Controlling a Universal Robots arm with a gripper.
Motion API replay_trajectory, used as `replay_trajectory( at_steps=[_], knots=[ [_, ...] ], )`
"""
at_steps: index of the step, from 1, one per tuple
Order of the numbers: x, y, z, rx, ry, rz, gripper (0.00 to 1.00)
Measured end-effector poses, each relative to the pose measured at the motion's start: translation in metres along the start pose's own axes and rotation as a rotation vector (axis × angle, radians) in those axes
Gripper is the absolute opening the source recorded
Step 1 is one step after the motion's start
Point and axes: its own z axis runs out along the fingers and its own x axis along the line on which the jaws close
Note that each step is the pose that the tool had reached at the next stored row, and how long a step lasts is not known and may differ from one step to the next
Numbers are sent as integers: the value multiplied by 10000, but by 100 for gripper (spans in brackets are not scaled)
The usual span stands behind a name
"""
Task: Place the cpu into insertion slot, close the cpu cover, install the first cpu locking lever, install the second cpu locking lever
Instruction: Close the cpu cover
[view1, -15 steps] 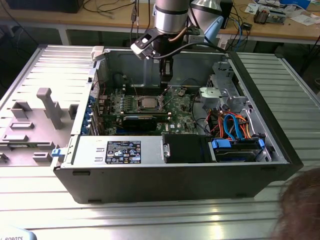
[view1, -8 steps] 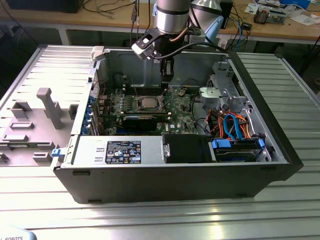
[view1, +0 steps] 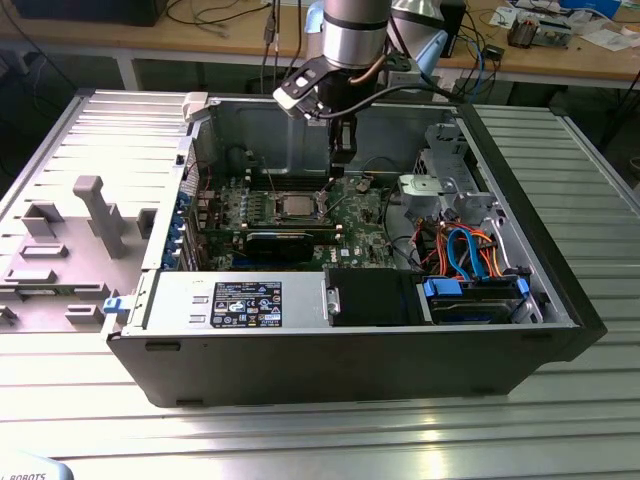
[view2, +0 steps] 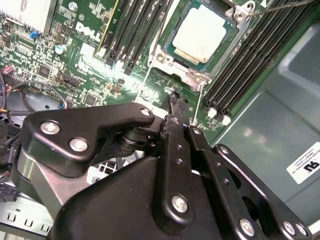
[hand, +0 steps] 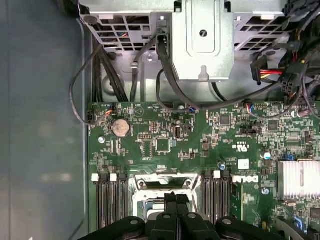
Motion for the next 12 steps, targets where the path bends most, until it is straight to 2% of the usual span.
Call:
replay_trajectory(
  at_steps=[12],
  knots=[
    [0, 46, 0, -3, 0, -53, 11]
  ],
)
